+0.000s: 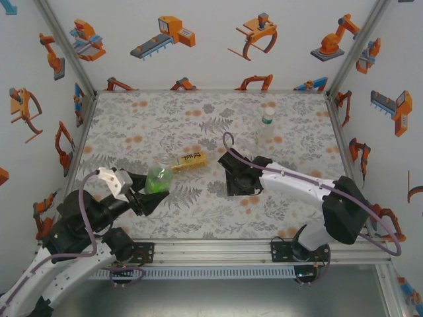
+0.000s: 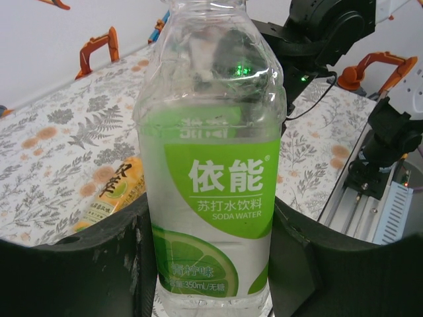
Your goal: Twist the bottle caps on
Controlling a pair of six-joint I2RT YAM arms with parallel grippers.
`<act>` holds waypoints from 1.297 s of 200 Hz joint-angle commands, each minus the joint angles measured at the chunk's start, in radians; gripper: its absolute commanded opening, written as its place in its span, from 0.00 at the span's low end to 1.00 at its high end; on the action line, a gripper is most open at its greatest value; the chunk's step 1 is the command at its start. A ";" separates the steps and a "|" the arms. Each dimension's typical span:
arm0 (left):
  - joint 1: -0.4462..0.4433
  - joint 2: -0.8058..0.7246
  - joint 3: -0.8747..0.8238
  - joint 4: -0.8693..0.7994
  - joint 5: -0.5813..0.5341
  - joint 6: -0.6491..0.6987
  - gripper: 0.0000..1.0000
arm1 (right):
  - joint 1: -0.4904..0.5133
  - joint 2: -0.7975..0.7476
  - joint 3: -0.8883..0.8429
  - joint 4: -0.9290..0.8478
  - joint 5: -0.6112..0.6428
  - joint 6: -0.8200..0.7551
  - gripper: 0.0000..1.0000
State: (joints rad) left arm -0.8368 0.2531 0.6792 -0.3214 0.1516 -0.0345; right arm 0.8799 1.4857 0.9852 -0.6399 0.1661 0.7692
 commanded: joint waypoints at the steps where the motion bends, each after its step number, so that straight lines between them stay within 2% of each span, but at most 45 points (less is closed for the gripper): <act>1: 0.004 0.034 -0.019 0.052 -0.005 -0.021 0.07 | 0.002 0.010 -0.021 0.028 0.018 0.039 0.46; 92: 0.004 0.078 -0.032 0.055 -0.011 -0.018 0.03 | 0.001 0.081 -0.034 0.052 0.065 0.045 0.46; 167: 0.005 0.048 -0.041 0.025 -0.036 -0.026 0.00 | -0.015 0.128 -0.045 0.086 0.047 0.042 0.46; 259: 0.004 0.066 -0.043 0.040 -0.003 -0.021 0.00 | -0.034 0.155 -0.062 0.115 0.033 0.042 0.46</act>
State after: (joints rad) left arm -0.8368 0.3130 0.6453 -0.3077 0.1276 -0.0448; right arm 0.8543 1.6257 0.9348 -0.5350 0.1986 0.7967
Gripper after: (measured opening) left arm 0.532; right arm 0.456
